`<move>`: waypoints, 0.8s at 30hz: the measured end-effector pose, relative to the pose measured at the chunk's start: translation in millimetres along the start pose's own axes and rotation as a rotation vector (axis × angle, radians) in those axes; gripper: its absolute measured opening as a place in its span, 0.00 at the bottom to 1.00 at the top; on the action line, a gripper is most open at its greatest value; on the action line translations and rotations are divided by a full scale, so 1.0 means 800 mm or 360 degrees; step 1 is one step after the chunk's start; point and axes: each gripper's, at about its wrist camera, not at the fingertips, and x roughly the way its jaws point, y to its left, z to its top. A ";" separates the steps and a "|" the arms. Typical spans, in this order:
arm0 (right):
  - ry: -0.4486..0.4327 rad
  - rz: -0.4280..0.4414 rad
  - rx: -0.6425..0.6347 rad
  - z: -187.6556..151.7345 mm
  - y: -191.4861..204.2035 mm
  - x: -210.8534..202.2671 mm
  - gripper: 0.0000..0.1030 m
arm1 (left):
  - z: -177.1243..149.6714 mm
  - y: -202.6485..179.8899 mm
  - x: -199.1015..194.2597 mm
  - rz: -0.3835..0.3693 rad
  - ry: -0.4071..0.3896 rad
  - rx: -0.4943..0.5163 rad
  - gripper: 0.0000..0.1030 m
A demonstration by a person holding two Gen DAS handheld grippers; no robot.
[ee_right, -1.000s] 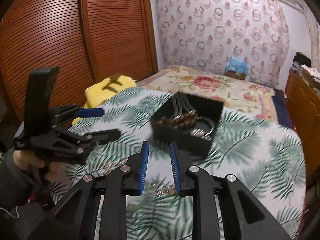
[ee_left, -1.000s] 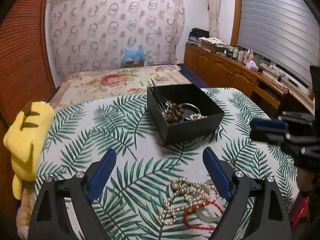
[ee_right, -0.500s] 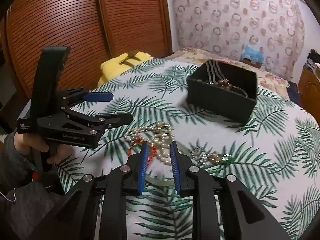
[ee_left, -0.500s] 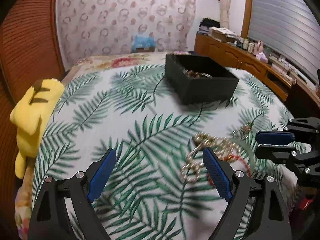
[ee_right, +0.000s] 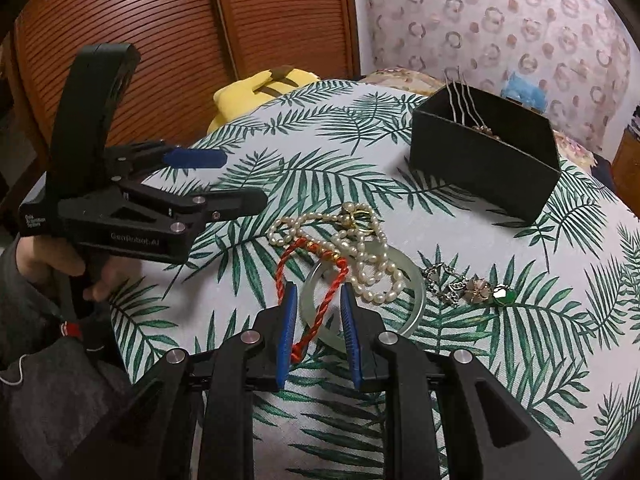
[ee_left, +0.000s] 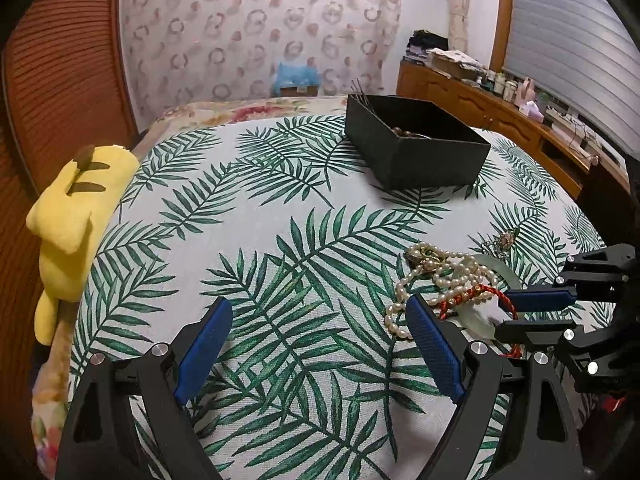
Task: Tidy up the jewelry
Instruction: 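Move the right gripper to the red string bracelet and grasp it, then lift the red string with the right gripper while the left gripper grasps a pearl necklace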
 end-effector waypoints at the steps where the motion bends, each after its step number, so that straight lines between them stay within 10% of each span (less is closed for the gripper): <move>1: 0.0002 -0.0002 -0.0012 0.000 0.001 0.000 0.11 | 0.000 0.000 0.001 -0.0003 0.0003 -0.0001 0.82; 20: -0.0252 -0.0124 0.0049 -0.008 -0.028 -0.077 0.04 | 0.009 -0.029 0.002 -0.0116 -0.0018 0.0055 0.82; 24: -0.0260 -0.0148 0.0090 -0.014 -0.040 -0.078 0.04 | 0.015 -0.038 0.006 -0.0157 0.0009 0.0094 0.63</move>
